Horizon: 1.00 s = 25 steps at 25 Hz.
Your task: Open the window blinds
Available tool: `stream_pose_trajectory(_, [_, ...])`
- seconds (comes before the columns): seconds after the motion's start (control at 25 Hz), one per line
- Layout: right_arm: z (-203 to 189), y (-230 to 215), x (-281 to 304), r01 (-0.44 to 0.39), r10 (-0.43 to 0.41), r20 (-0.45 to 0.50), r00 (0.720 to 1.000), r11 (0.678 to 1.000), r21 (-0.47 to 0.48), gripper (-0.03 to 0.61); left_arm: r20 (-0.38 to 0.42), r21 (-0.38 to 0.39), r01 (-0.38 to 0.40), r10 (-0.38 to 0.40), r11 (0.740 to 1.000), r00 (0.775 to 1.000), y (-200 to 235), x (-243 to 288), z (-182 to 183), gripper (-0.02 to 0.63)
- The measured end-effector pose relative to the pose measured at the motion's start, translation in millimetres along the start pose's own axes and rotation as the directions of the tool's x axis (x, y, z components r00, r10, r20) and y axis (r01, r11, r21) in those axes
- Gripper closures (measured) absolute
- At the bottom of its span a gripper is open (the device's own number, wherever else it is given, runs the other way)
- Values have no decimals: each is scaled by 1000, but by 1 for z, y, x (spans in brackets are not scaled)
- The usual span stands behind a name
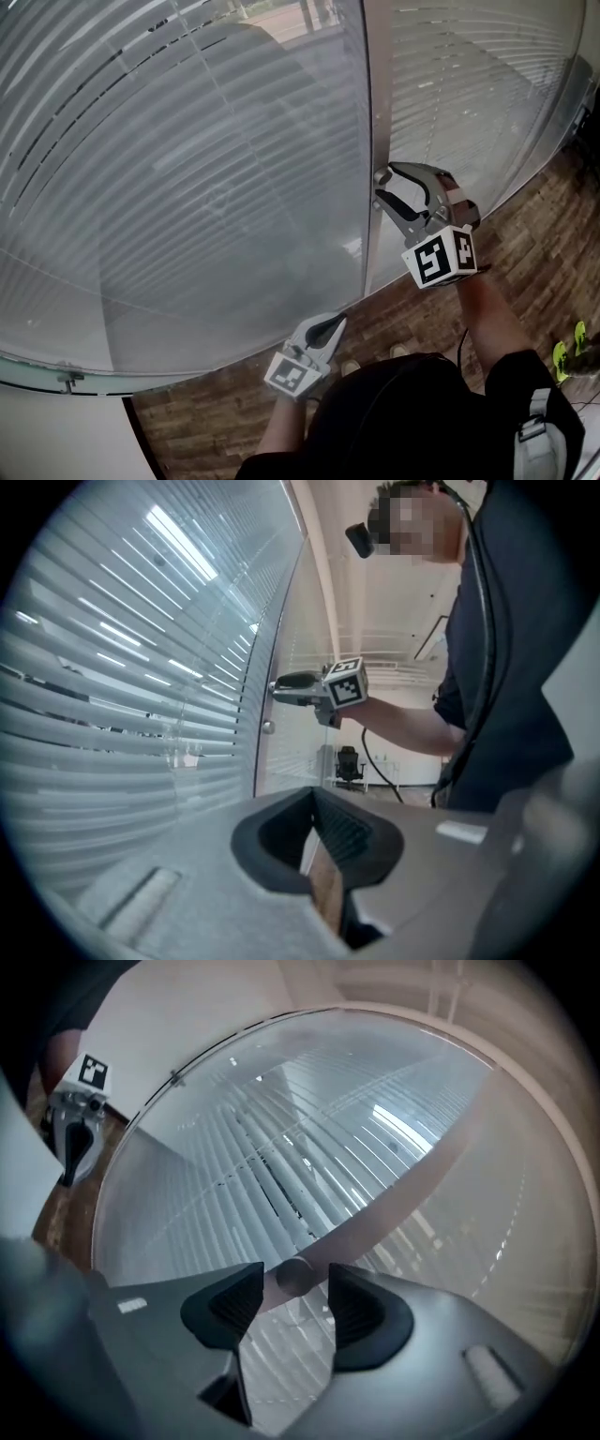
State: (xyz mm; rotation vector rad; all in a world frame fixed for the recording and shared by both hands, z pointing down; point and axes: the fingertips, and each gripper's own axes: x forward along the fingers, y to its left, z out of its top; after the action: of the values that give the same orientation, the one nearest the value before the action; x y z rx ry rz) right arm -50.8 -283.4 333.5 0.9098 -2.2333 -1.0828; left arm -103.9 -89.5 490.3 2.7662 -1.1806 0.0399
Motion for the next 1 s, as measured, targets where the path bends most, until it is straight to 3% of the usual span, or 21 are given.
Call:
stream_pose_trajectory(0.12, [0,4,5,0,-4,-27,1000,989,-150,360,-1,-8,-9,9,1000,1000,3,0,1,609])
stream_pose_trajectory(0.24, [-1,6,6,-5,-4,-42,999,975,-223,374,0,-8,-13,13,1000,1000,4,-1,1,609])
stream_pose_trajectory(0.68, [0,6,7,3,-20,-53,998,954,-299,448,3,-6,-15,15,1000,1000,0,-1,1,609])
stream_pose_trajectory(1.0, [0,5,7,10,-22,-48,999,971,-240,449,6,-1,-24,24,1000,1000,0,-4,1,609])
